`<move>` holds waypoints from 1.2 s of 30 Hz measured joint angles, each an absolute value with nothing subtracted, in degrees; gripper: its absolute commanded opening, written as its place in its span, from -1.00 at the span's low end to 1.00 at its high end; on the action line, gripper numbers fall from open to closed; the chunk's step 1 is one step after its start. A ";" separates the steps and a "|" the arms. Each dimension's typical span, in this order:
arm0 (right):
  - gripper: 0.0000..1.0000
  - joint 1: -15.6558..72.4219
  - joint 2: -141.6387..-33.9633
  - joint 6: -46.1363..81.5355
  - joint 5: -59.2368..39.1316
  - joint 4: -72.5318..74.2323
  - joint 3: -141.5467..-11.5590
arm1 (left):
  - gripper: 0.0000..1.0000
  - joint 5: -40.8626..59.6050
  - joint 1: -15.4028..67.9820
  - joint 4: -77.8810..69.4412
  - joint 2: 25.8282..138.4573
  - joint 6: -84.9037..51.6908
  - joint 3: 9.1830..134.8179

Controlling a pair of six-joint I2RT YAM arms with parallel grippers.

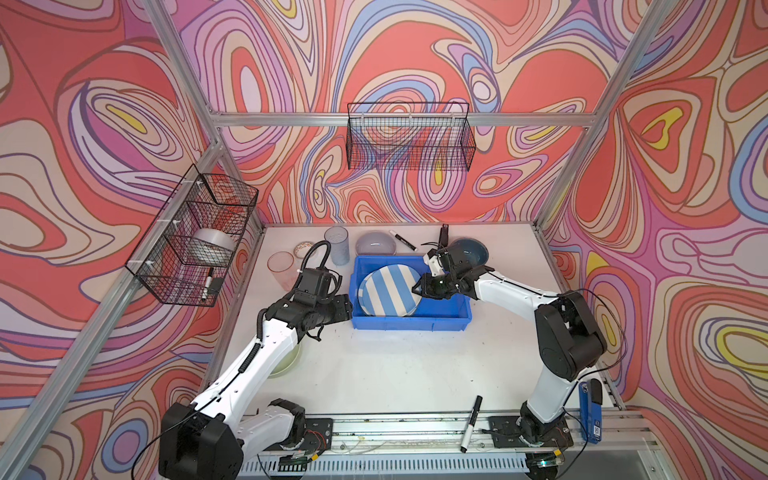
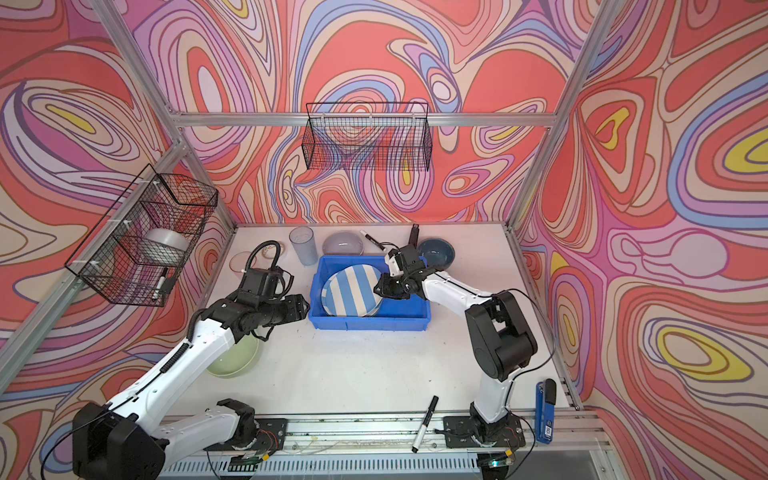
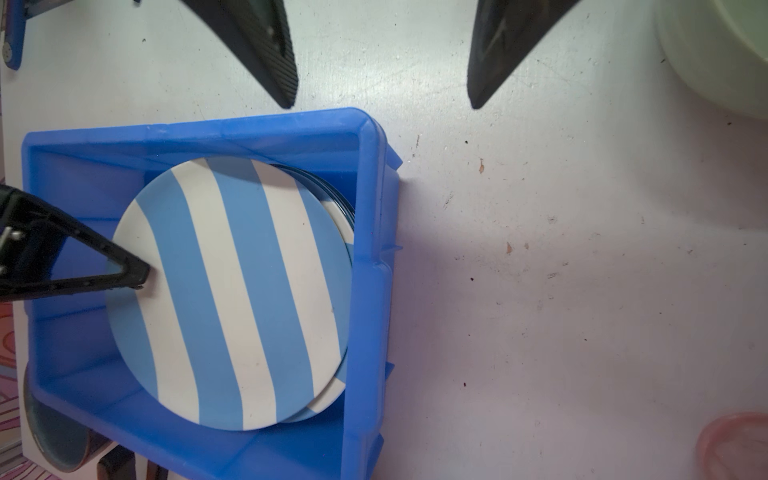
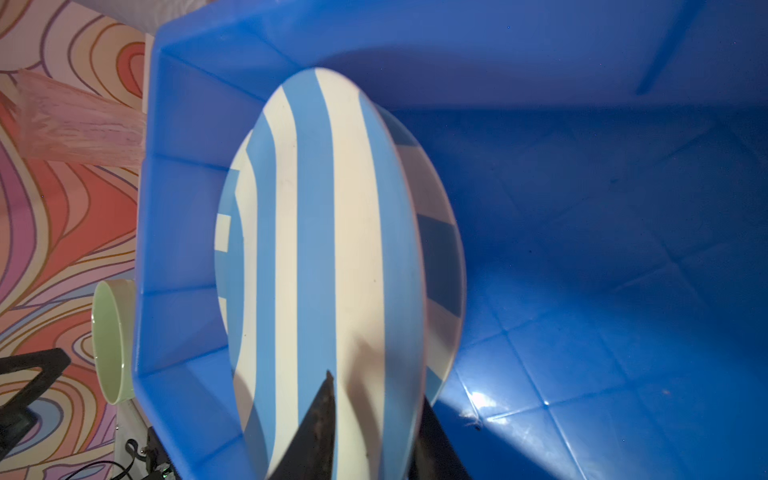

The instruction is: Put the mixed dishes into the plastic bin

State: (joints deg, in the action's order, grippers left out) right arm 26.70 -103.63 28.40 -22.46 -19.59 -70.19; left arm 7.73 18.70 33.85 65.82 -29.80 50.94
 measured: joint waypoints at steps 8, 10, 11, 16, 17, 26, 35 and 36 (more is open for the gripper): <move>-0.33 26.70 -104.79 27.90 -21.89 -21.45 -70.19 | 0.31 9.32 18.70 32.25 67.40 -29.61 50.83; -0.30 26.70 -104.88 27.88 -21.91 -21.50 -70.24 | 0.31 9.56 18.70 31.81 67.40 -29.58 50.70; -0.30 26.70 -104.95 27.86 -21.91 -21.52 -70.30 | 0.30 9.69 18.70 31.57 67.40 -29.58 50.57; -0.22 27.05 -105.56 27.42 -21.32 -22.68 -70.94 | 0.27 10.61 18.70 31.09 67.99 -29.56 50.02; -0.21 27.22 -105.60 27.31 -21.04 -22.96 -71.13 | 0.26 10.72 18.70 30.98 68.18 -29.56 49.98; -0.16 28.73 -105.67 26.44 -19.00 -24.91 -72.95 | 0.23 12.03 18.70 30.13 69.89 -29.56 49.82; -0.05 28.95 -105.67 25.91 -13.91 -26.94 -73.84 | 0.22 12.05 18.70 30.00 69.89 -29.52 49.82; -0.04 28.95 -105.67 25.80 -13.13 -27.46 -74.19 | 0.23 12.05 18.70 30.00 69.89 -29.54 49.82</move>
